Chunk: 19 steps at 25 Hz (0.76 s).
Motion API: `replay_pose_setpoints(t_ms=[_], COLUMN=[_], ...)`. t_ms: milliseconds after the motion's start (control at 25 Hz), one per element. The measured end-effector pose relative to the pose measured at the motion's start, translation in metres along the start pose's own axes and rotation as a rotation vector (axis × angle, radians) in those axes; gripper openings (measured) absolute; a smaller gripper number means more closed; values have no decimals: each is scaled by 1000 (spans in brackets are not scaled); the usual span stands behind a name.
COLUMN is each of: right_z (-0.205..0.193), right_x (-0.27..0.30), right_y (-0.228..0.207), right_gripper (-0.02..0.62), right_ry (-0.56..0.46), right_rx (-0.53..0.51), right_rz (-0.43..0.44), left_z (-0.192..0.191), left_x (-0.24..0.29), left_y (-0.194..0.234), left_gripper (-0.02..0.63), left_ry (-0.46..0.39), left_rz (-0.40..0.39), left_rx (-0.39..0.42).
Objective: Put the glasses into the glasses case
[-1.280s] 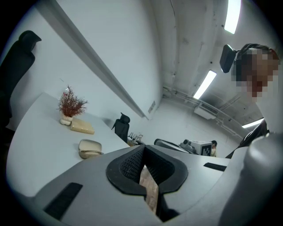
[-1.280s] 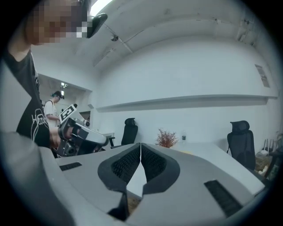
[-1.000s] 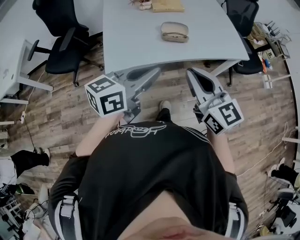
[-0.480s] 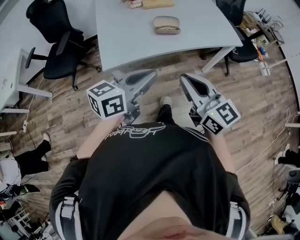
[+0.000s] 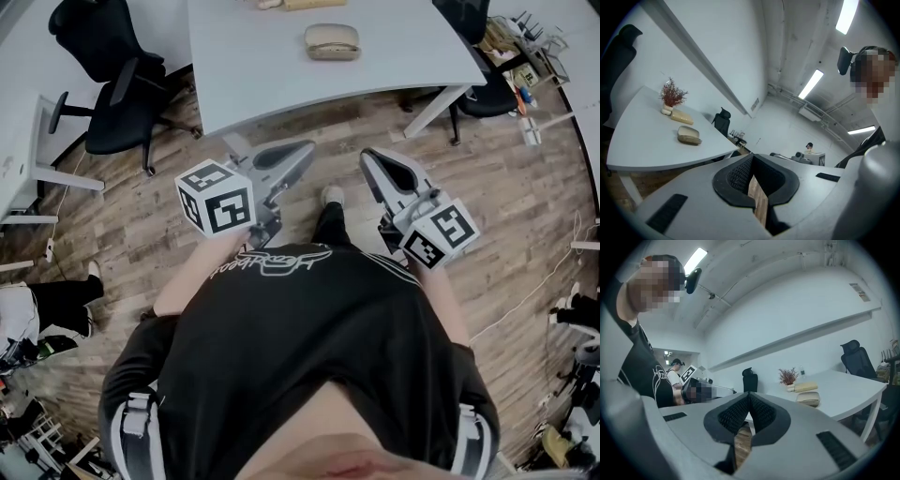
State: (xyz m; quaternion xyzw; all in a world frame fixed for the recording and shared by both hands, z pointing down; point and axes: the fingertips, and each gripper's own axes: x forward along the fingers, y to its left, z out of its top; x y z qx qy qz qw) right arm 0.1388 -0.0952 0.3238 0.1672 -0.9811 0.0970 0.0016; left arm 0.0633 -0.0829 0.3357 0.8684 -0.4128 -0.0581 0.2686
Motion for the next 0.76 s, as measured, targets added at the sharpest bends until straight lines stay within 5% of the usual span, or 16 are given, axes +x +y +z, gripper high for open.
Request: replay_pose_setpoints(t_ms=[760], right_z=[-16], right_x=[6], right_y=[-7], right_gripper=[12], right_ry=[36], right_rx=[15], right_rz=[3], left_z=[-9], left_x=[6], left_y=[10], left_gripper=[6], left_ry=[11], left_rz=[3], left_rx=[-35])
